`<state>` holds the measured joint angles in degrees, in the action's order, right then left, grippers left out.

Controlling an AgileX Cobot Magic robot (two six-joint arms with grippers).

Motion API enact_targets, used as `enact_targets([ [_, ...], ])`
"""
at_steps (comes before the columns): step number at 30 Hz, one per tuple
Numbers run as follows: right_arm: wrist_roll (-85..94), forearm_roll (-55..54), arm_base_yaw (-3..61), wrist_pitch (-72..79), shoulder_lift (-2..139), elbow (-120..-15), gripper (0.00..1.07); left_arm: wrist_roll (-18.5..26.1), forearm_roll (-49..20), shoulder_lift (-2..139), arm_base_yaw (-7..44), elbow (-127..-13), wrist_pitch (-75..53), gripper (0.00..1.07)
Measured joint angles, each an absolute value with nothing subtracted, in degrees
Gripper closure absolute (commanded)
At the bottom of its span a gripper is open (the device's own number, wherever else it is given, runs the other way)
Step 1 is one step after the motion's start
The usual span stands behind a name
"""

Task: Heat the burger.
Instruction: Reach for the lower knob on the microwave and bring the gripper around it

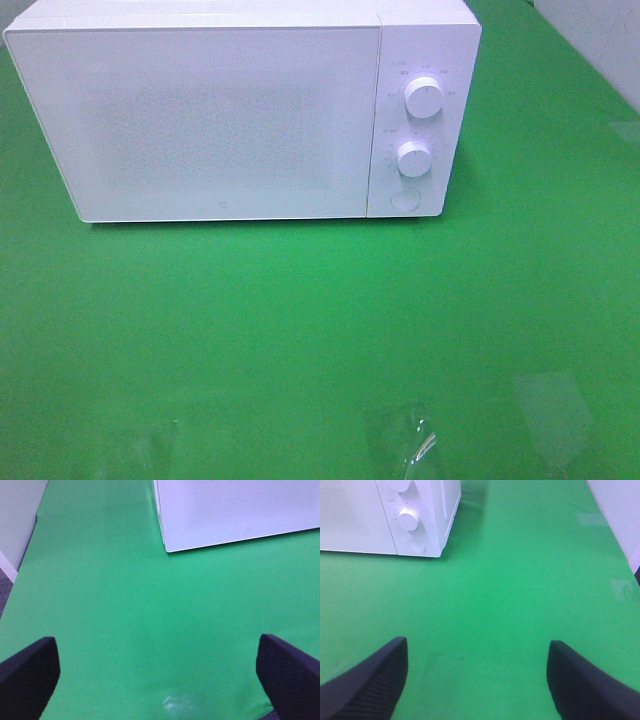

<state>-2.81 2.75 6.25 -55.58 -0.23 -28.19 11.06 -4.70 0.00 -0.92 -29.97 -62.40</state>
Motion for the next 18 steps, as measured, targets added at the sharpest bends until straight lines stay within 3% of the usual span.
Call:
enact_targets([
  [18,-2.8,2.8,6.2,-55.6,-0.2,-28.2,0.34,10.5,-7.2,-0.3,-0.9,-30.0,-62.4,0.07],
])
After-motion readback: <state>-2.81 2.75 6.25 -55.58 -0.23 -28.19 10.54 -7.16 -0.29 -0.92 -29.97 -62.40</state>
